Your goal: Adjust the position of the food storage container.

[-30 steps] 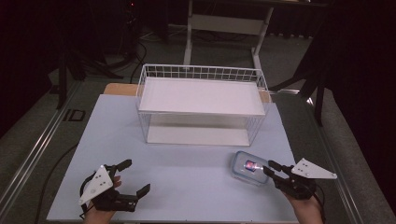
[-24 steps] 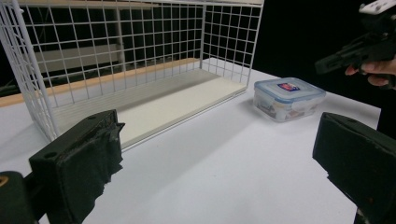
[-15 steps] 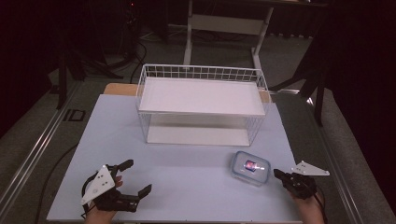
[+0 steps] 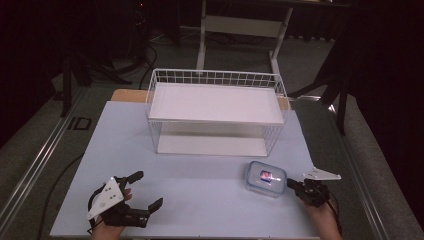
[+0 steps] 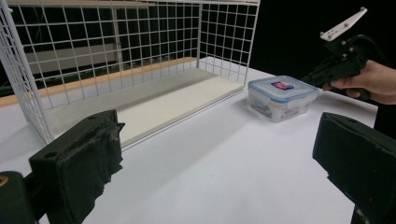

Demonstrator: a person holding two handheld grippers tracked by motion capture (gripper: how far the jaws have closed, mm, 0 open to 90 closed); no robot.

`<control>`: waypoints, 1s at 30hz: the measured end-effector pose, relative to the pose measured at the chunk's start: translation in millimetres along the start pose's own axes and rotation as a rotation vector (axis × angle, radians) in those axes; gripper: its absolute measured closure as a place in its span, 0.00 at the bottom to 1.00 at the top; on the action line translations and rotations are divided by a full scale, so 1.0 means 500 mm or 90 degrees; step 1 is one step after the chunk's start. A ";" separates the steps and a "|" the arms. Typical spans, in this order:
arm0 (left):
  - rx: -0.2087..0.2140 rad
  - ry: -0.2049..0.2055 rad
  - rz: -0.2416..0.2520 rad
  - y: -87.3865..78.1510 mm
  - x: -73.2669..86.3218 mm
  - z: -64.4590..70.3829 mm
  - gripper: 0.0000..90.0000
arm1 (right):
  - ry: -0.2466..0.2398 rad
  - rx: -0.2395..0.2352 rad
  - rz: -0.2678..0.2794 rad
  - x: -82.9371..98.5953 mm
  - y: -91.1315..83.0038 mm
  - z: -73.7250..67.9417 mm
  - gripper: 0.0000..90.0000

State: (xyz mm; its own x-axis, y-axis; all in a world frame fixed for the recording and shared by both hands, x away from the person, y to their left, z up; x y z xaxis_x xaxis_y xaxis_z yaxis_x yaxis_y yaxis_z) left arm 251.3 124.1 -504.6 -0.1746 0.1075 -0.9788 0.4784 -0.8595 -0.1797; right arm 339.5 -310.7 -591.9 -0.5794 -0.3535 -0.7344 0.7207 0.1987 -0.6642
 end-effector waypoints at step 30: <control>0.007 0.001 -0.006 0.004 0.003 0.008 0.02 | -0.048 -0.086 -0.002 -0.096 0.089 -0.171 1.00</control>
State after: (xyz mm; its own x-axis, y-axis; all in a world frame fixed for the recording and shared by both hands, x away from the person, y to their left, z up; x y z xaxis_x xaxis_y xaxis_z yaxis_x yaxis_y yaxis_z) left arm 248.7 120.4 -505.9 -0.1774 0.1163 -0.9772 0.4669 -0.8642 -0.1876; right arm 366.9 -206.7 -598.1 -0.5472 -0.4212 -0.7233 0.6586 0.3166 -0.6826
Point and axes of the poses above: each handheld gripper's, and its own axes: y roughly forward along the jaws, x roughly out of its underside, z roughly to its right, the point moved 10 cm from there along y, roughly forward along the jaws, and after that the axes turned 14 degrees about x, right-handed, at the moved point
